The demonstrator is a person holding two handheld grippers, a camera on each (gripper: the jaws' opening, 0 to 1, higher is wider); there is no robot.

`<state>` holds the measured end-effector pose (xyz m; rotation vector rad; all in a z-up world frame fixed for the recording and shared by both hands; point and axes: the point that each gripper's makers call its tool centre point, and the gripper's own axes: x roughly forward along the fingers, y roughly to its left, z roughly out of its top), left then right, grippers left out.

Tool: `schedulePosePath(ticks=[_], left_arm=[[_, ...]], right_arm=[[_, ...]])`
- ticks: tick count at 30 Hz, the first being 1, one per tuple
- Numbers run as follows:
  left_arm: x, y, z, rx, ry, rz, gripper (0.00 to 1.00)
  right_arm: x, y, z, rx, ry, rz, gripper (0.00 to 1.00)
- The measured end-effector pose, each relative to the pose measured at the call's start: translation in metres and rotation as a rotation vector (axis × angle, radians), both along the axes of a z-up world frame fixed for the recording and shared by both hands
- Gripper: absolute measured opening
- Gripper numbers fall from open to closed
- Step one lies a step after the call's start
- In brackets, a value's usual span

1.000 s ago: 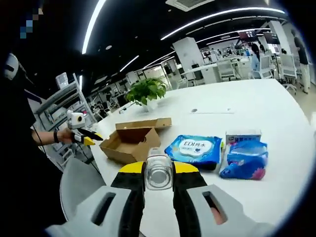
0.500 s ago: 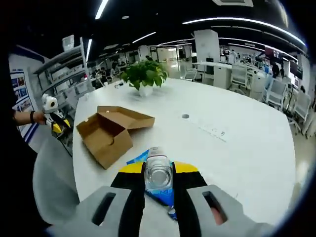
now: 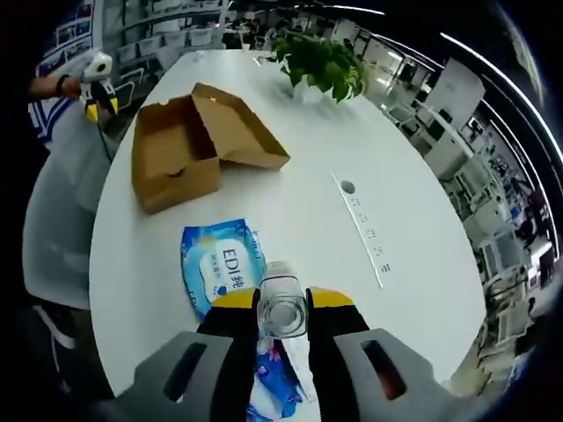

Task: Operate the shoe box by opening the lid, removing the specified soft item, and placing it in the target area until the item is outside and the box remains undamaged.

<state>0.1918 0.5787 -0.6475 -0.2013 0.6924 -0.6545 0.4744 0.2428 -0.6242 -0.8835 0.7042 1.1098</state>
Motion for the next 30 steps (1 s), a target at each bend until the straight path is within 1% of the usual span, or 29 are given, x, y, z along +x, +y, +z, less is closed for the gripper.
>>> schedulePosePath(ticks=[2, 3, 4, 5, 6, 7, 9, 12, 13, 16, 20, 23, 26, 30], left_arm=[[-0.002, 0.002, -0.002, 0.006, 0.005, -0.001, 0.30], [-0.003, 0.004, -0.003, 0.009, 0.007, 0.001, 0.30], [-0.004, 0.005, -0.003, 0.009, 0.007, 0.002, 0.30], [-0.005, 0.006, -0.002, 0.010, 0.009, 0.007, 0.30], [-0.005, 0.008, -0.003, 0.010, 0.010, 0.012, 0.30], [-0.005, 0.010, -0.003, 0.009, 0.011, 0.017, 0.30], [-0.006, 0.012, -0.002, 0.011, 0.013, 0.024, 0.30], [-0.006, 0.016, -0.002, 0.017, 0.014, 0.029, 0.30], [-0.006, 0.017, -0.002, 0.020, 0.013, 0.030, 0.30], [-0.006, 0.023, -0.002, 0.027, 0.016, 0.040, 0.30], [-0.008, 0.028, -0.002, 0.034, 0.018, 0.051, 0.30], [-0.010, 0.031, -0.003, 0.039, 0.024, 0.056, 0.30], [-0.012, 0.033, -0.004, 0.044, 0.032, 0.056, 0.30], [-0.012, 0.033, -0.004, 0.052, 0.036, 0.053, 0.30]], right_arm=[[-0.001, 0.000, -0.006, -0.076, -0.007, 0.049, 0.18], [0.007, -0.005, -0.013, -0.127, -0.019, 0.083, 0.18], [0.010, -0.007, -0.017, -0.162, -0.022, 0.106, 0.18], [0.014, -0.010, -0.024, -0.200, -0.012, 0.130, 0.18], [0.016, -0.011, -0.028, -0.218, -0.014, 0.145, 0.18], [0.012, -0.010, -0.028, -0.235, -0.016, 0.152, 0.18], [0.008, -0.008, -0.032, -0.255, -0.005, 0.159, 0.18], [0.005, -0.004, -0.036, -0.265, 0.005, 0.154, 0.18], [0.010, -0.005, -0.041, -0.266, 0.017, 0.153, 0.18], [0.023, -0.013, -0.056, -0.304, 0.027, 0.166, 0.18], [0.031, -0.017, -0.071, -0.335, 0.050, 0.177, 0.18], [0.030, -0.016, -0.076, -0.351, 0.051, 0.183, 0.18], [0.034, -0.015, -0.081, -0.354, 0.064, 0.170, 0.18], [0.041, -0.017, -0.085, -0.368, 0.062, 0.159, 0.18]])
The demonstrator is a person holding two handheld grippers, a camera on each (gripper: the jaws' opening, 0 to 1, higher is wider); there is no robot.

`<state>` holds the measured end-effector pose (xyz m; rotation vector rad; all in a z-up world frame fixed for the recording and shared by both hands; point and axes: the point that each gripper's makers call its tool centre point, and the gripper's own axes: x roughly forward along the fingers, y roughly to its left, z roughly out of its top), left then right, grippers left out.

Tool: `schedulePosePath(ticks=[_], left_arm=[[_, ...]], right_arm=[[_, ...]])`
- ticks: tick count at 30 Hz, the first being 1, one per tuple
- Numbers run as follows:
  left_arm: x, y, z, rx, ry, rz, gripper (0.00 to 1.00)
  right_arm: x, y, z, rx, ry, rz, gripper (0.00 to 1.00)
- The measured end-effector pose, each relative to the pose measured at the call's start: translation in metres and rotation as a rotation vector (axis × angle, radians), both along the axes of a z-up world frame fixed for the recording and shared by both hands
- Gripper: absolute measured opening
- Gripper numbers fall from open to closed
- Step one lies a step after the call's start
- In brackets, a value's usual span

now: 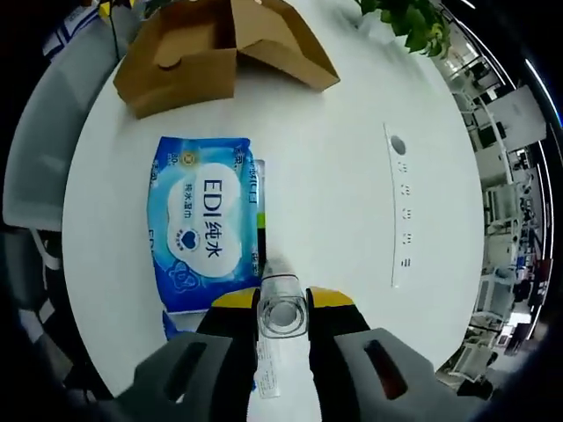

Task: Operate the shoe box by opening the lid, removing the specified soft item, and placing it in the target area until the item is outside and the box remains undamaged.

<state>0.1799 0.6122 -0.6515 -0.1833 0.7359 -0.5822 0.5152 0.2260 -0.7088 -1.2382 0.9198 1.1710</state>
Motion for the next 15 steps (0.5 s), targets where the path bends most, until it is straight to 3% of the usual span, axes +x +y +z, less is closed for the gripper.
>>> schedulePosePath(ticks=[15], left_arm=[[0.0097, -0.0012, 0.0021, 0.018, -0.001, -0.037, 0.30]], right_arm=[[0.0037, 0.0041, -0.0034, -0.046, 0.028, 0.005, 0.19]])
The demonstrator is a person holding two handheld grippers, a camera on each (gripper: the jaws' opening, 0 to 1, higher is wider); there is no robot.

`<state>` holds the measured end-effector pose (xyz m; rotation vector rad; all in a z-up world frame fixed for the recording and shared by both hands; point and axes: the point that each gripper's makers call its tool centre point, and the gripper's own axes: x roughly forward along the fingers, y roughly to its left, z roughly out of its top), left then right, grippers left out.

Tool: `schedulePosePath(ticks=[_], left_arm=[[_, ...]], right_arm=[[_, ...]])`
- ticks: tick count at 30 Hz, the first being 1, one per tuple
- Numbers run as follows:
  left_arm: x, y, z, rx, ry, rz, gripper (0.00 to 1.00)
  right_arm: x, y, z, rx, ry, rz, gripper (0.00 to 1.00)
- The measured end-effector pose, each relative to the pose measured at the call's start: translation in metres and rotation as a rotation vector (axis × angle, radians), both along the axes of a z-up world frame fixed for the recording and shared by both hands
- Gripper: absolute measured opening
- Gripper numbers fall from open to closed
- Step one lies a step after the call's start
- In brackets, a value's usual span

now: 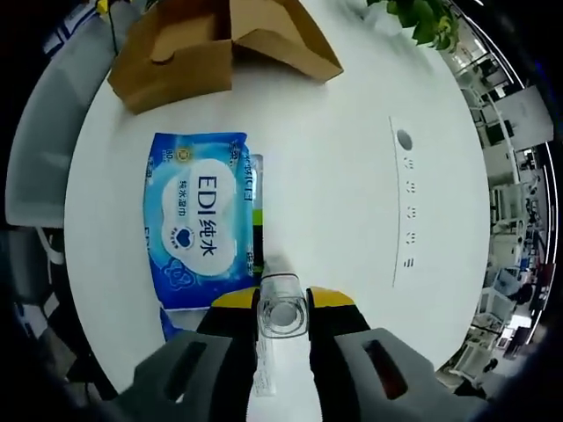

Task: Operate the shoe box by opening the lid, removing the specified soft item, and placing it in the target area until the item is outside and the box remains undamaged.

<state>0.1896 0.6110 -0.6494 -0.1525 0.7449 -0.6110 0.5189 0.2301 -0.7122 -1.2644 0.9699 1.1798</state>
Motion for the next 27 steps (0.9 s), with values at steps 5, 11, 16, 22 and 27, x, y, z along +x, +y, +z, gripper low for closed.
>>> schedulePosePath(ticks=[5, 11, 16, 22, 27], left_arm=[[0.002, 0.001, 0.001, -0.004, -0.007, 0.005, 0.29], [0.002, 0.005, -0.001, -0.006, 0.001, 0.008, 0.29], [0.003, 0.006, -0.003, -0.007, 0.004, 0.010, 0.29], [0.007, 0.005, -0.003, -0.011, 0.004, 0.002, 0.29], [0.009, 0.004, -0.004, -0.013, 0.005, -0.010, 0.29]], right_arm=[[0.002, 0.002, -0.001, 0.012, -0.003, -0.017, 0.19], [0.003, -0.002, -0.006, -0.001, 0.008, -0.010, 0.19], [0.002, -0.002, -0.005, -0.001, 0.005, -0.011, 0.19], [0.003, -0.004, -0.001, 0.008, 0.000, -0.021, 0.24], [-0.002, -0.007, 0.005, 0.006, -0.004, -0.022, 0.28]])
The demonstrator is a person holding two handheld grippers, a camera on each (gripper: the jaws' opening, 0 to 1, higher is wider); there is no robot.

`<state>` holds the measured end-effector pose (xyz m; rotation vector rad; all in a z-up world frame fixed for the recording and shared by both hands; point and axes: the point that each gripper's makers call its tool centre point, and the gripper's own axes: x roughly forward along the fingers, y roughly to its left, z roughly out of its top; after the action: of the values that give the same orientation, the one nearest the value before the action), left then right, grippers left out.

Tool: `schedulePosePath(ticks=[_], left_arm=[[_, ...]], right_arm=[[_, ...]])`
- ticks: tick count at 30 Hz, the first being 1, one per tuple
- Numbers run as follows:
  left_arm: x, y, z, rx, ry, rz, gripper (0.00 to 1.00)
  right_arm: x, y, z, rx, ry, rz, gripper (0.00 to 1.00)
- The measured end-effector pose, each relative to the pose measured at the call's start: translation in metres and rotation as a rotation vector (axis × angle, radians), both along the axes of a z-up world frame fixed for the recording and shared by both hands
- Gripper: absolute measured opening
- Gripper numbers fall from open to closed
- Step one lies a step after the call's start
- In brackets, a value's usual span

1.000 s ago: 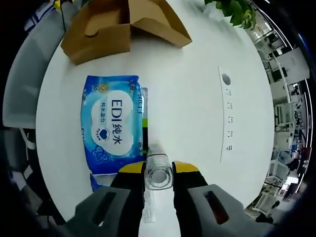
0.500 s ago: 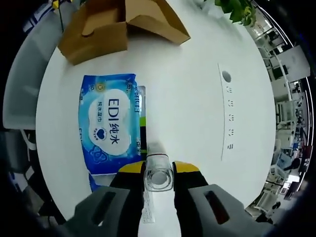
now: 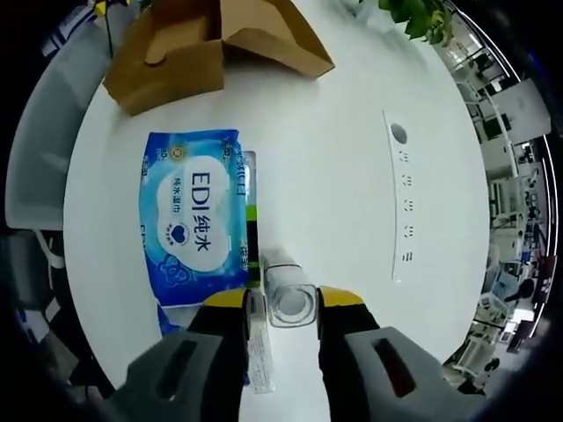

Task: Operate the shoe box by opening the lid, removing the specified soft item, and placing it in the target area until the item is outside and the box remains undamaged.

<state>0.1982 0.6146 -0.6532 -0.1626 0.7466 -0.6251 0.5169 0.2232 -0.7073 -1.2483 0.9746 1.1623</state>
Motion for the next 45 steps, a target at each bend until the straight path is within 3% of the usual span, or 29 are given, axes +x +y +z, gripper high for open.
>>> schedulePosePath(ticks=[7, 16, 20, 24, 30, 36, 45], left_arm=[[0.006, -0.002, 0.001, -0.007, -0.005, -0.017, 0.29], [0.011, -0.002, 0.003, -0.018, -0.012, -0.045, 0.29], [0.015, -0.001, 0.004, -0.033, -0.015, -0.049, 0.29], [0.021, -0.002, 0.007, -0.048, -0.024, -0.054, 0.29], [0.030, -0.001, 0.011, -0.062, -0.041, -0.070, 0.29], [0.034, 0.000, 0.014, -0.083, -0.050, -0.077, 0.29], [0.038, 0.009, 0.016, -0.103, -0.060, -0.046, 0.29]], right_arm=[[-0.005, 0.000, 0.013, 0.013, -0.017, -0.011, 0.33], [-0.003, -0.012, 0.033, -0.006, -0.087, -0.017, 0.35], [-0.017, -0.014, 0.049, -0.012, -0.113, -0.024, 0.36], [-0.030, -0.017, 0.064, -0.002, -0.142, -0.055, 0.36], [-0.036, -0.031, 0.071, 0.039, -0.162, -0.143, 0.36], [-0.048, -0.038, 0.076, 0.156, -0.166, -0.305, 0.36], [-0.068, -0.042, 0.083, 0.472, -0.169, -0.656, 0.37]])
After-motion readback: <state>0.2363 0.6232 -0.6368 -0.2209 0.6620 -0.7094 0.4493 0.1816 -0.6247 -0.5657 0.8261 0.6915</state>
